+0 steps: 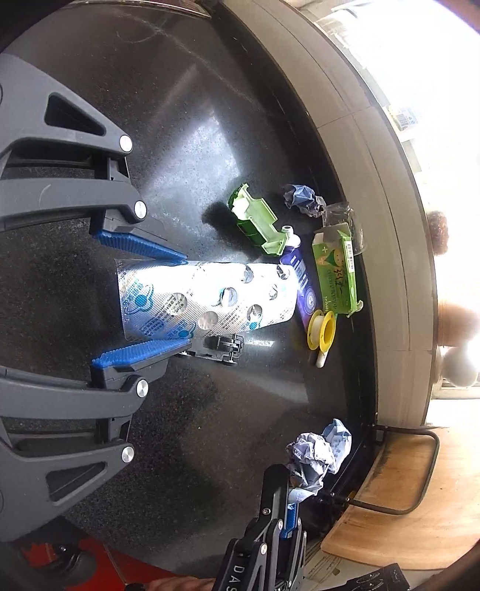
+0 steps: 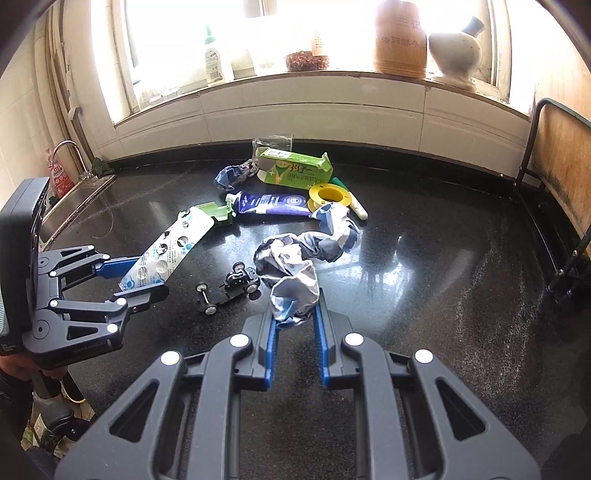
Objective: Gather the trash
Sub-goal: 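Carry the blister pack and foil to the black bin and open both tools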
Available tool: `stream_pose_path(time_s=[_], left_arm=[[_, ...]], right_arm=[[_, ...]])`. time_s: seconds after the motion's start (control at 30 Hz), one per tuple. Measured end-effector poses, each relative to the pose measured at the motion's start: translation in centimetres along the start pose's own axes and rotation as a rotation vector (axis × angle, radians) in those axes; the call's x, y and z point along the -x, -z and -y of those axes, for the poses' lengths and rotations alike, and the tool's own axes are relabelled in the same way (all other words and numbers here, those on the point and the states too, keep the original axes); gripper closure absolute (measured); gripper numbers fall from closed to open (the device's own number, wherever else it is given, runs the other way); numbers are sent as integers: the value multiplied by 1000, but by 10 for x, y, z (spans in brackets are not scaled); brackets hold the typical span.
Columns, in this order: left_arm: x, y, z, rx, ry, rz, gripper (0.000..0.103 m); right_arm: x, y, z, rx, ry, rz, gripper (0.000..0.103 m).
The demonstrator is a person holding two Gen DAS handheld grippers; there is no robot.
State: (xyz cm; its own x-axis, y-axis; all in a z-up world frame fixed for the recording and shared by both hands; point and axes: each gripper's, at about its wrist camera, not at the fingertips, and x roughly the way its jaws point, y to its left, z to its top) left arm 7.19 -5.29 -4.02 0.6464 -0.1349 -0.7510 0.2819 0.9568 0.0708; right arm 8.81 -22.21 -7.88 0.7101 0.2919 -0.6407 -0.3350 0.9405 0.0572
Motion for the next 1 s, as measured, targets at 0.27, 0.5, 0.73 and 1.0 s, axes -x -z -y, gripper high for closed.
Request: stream_pose_path(time_s=[0.27,0.5,0.73,1.0], left_arm=[[34,12,-32,75,-52,33,61],[102,45,-95,210,-194,81,61],[202,134,-174,402,-418,105,61],[268,291,-231,691,-612,-3,60]], right_arm=[[-2,-17,-41,58,-59,17,85],[-10,-45,-141,177,-223,50,85],[-20,-49,-301,361,-473,39,85],[-30,8,-483,601,-765,-93,85]])
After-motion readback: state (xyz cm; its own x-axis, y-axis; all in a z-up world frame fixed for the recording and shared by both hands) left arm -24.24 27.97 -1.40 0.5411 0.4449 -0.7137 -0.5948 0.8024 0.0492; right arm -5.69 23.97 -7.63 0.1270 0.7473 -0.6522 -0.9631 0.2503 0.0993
